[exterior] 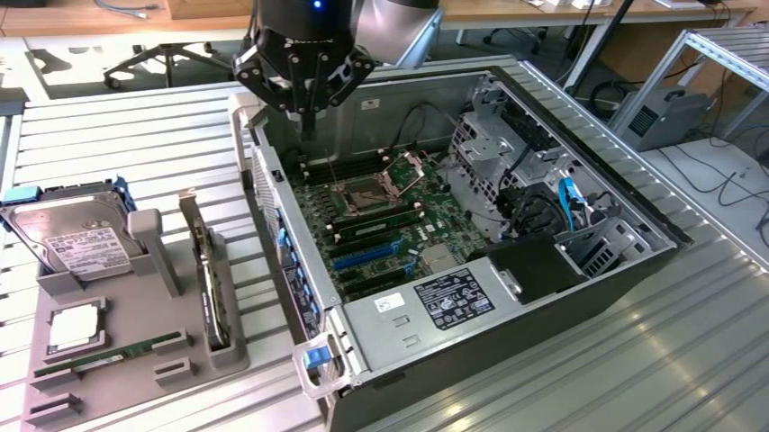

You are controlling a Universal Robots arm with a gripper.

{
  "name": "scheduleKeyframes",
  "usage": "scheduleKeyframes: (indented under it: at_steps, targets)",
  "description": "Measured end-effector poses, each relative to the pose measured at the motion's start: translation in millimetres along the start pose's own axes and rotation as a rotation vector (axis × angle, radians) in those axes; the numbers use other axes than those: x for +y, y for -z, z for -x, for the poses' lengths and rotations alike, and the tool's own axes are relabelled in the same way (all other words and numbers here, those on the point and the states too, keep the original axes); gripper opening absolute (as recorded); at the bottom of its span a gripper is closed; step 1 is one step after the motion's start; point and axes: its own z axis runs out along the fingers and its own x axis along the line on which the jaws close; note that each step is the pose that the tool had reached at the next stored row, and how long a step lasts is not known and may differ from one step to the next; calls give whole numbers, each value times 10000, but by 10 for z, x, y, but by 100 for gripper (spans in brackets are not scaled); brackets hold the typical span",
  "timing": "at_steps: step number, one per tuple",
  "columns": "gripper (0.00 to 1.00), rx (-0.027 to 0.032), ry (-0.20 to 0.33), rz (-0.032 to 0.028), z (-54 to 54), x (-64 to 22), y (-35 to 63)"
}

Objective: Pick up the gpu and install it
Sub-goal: 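Reach for the gpu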

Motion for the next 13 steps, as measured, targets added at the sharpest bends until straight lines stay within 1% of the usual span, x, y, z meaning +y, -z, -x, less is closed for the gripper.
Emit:
scheduleKeyframes:
  at_steps: [13]
  targets:
    - [11, 0, 0, 0, -36, -3, 1]
